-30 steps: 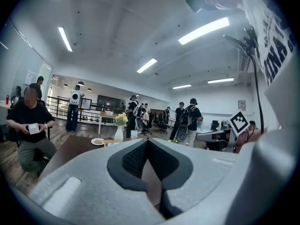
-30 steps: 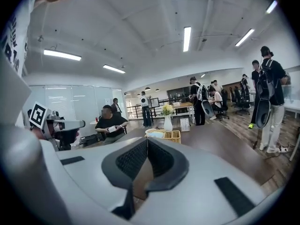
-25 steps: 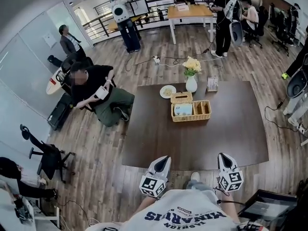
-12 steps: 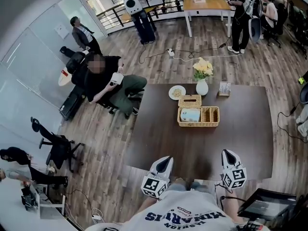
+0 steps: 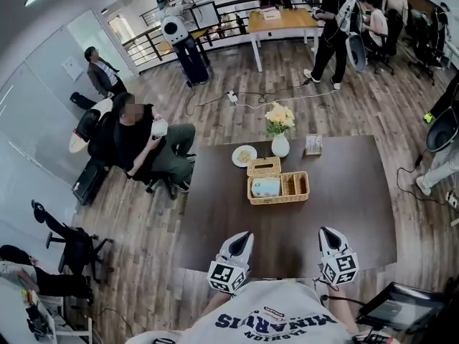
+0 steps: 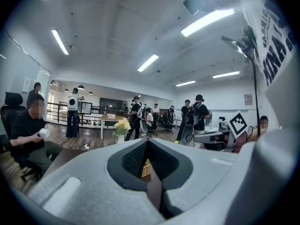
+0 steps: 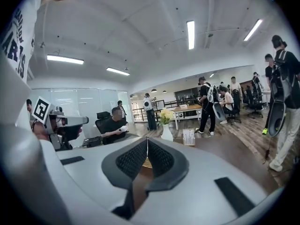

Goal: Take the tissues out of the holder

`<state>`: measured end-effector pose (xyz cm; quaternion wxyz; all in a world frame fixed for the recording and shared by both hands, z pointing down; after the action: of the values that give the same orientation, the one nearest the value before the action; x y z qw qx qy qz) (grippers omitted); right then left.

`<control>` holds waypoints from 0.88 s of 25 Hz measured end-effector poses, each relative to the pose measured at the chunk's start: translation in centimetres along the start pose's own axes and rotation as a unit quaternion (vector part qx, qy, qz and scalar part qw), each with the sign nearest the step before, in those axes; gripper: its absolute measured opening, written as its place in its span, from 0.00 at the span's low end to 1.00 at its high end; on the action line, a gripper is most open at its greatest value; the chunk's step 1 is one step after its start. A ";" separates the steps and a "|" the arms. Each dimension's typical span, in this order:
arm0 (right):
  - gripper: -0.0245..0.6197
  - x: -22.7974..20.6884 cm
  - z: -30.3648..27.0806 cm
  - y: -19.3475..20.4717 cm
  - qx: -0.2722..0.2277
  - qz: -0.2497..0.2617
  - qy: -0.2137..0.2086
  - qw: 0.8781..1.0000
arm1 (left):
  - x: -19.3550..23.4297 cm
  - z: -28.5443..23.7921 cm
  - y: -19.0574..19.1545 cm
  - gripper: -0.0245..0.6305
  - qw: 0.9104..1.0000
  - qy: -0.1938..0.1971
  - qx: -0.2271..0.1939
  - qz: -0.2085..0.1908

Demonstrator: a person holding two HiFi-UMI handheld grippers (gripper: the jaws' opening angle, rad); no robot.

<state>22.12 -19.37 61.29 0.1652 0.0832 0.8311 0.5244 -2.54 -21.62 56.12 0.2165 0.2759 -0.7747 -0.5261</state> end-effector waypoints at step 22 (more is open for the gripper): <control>0.05 7.0 -12.6 -0.7 0.098 0.230 -0.115 0.961 | 4.9 4.7 2.6 0.04 0.995 -0.087 0.002 0.056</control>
<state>11.09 -28.10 64.37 0.1256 0.3476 0.8126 0.4507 -9.67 -20.76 57.10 0.1773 0.1858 -0.8059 -0.5334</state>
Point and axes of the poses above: the fingertips, and each gripper's own axes: z backward along the fingers, x to its left, y out of its underside, the point moved 2 cm from there along z, backward along the fingers, and after that the axes turned 11 degrees about x, right-handed, at the moved point
